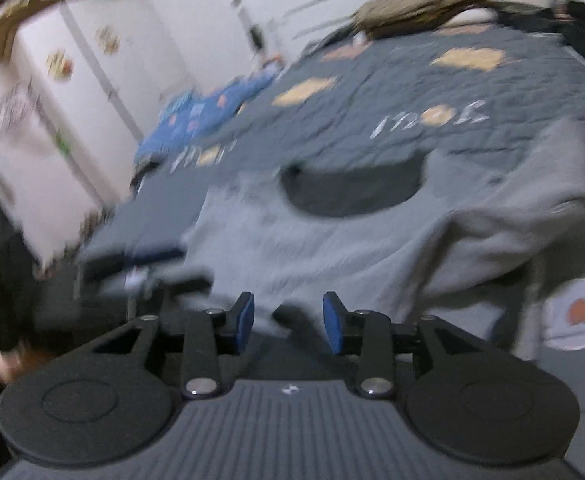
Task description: Fold clothes
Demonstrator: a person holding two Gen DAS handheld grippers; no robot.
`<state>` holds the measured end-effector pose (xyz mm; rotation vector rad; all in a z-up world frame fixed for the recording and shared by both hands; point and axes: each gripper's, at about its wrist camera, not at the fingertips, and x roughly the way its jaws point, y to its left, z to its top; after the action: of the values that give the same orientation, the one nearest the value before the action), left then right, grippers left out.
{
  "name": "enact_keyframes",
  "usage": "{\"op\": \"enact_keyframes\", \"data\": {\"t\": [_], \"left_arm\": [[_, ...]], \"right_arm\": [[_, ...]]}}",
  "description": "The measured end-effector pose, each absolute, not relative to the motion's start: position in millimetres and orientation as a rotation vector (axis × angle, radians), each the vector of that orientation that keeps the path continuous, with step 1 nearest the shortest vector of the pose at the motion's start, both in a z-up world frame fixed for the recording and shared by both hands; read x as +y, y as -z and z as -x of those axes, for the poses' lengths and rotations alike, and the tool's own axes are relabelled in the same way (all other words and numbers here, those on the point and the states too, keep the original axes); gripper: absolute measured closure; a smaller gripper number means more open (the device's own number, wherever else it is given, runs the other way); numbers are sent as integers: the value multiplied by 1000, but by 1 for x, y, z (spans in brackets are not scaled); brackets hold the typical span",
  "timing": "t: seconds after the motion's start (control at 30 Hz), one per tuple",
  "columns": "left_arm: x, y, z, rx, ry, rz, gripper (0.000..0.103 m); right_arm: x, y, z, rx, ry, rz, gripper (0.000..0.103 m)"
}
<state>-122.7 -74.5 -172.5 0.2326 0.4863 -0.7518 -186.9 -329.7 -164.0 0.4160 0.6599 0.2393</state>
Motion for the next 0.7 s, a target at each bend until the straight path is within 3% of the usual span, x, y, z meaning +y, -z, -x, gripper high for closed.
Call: {"op": "enact_keyframes", "data": {"t": [0.23, 0.7], "left_arm": [[-122, 205, 162, 325, 847, -617, 35], [-168, 250, 189, 110, 875, -975, 35]], "right_arm": [[-390, 166, 199, 574, -31, -551, 64], [-391, 171, 198, 591, -43, -572, 62]]}}
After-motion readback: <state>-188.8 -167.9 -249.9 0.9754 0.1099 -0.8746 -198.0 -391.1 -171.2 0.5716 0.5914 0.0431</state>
